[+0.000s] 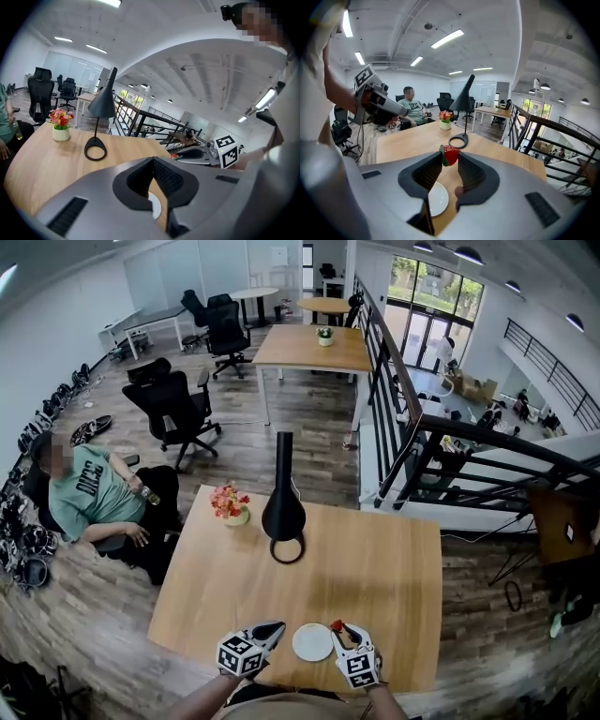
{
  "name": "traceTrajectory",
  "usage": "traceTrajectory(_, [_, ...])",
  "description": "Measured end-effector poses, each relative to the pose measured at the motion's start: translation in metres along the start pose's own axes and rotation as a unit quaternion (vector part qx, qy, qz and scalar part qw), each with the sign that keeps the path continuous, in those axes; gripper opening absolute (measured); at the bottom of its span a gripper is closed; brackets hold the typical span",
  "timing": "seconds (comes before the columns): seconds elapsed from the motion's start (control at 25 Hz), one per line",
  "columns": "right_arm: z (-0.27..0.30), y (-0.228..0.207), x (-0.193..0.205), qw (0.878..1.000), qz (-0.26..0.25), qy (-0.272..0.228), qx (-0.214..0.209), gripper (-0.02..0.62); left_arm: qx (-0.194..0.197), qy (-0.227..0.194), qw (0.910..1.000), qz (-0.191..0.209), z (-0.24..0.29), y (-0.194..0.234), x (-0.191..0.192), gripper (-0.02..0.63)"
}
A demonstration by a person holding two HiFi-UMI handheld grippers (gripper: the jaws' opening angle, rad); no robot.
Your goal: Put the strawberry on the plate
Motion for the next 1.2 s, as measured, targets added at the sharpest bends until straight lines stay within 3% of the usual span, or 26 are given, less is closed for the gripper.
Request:
traceTrajectory(0.56, [0.069, 0.019, 0.075, 0.987, -0.083, 0.122, -0.064, 0.115, -0.004, 0.073, 0.9972, 0.017, 0.027, -0.005, 0.046, 0.003])
traceTrajectory(0.88, [0.09, 0.026, 0.118, 0.975, -0.093, 0.179, -0.09, 0.115, -0.007, 0.098, 0.9946, 0.032, 0.034, -0.01, 0.069, 0.003])
traceTrajectory(1.2, [0.104, 0.03, 0.146, 0.964, -0.102, 0.221, -0.105, 0.115, -0.012, 0.106, 0.994, 0.022, 0.034, -0.013, 0.08, 0.003])
Point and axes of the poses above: the fingertips, and each gripper's own axes: z forward along the fingers, y to its left, x out of its underside, the point moved 9 cm from there along -z, backward along the fingers, and after that the axes turned 11 degrees about z, right-handed, at the moved point
